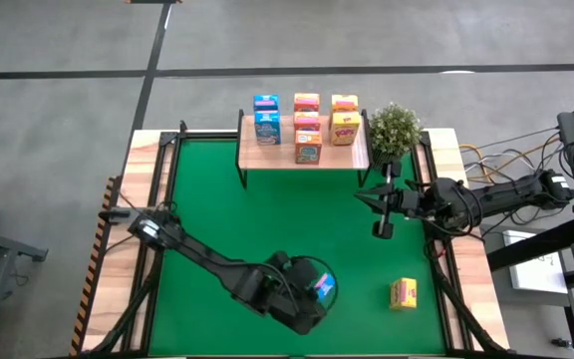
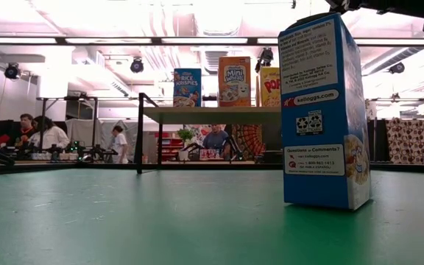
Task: Stack cereal on shelf
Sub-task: Put the blue cereal box on the shelf
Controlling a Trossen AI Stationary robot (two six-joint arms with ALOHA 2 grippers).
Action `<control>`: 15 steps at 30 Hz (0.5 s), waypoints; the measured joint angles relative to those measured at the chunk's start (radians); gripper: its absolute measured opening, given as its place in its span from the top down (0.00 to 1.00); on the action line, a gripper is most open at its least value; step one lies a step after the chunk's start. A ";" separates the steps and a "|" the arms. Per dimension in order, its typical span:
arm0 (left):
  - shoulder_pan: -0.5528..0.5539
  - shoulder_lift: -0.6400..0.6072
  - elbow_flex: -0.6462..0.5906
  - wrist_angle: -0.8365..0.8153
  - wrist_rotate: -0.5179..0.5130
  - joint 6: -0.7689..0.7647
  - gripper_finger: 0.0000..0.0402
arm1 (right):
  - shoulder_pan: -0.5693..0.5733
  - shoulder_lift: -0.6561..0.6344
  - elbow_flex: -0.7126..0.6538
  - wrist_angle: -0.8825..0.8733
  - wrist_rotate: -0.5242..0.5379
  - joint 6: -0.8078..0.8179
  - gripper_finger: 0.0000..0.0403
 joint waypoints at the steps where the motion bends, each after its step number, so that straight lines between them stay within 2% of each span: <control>1: 0.000 0.020 0.023 -0.005 0.008 0.008 0.65 | 0.000 -0.003 0.000 -0.010 0.000 0.002 0.97; 9: 0.008 0.151 0.188 -0.104 0.023 0.023 0.33 | 0.000 -0.048 0.000 -0.086 0.000 0.044 0.97; 15: 0.026 0.159 0.175 -0.097 0.018 0.035 0.22 | 0.000 -0.074 0.000 -0.131 0.000 0.056 0.97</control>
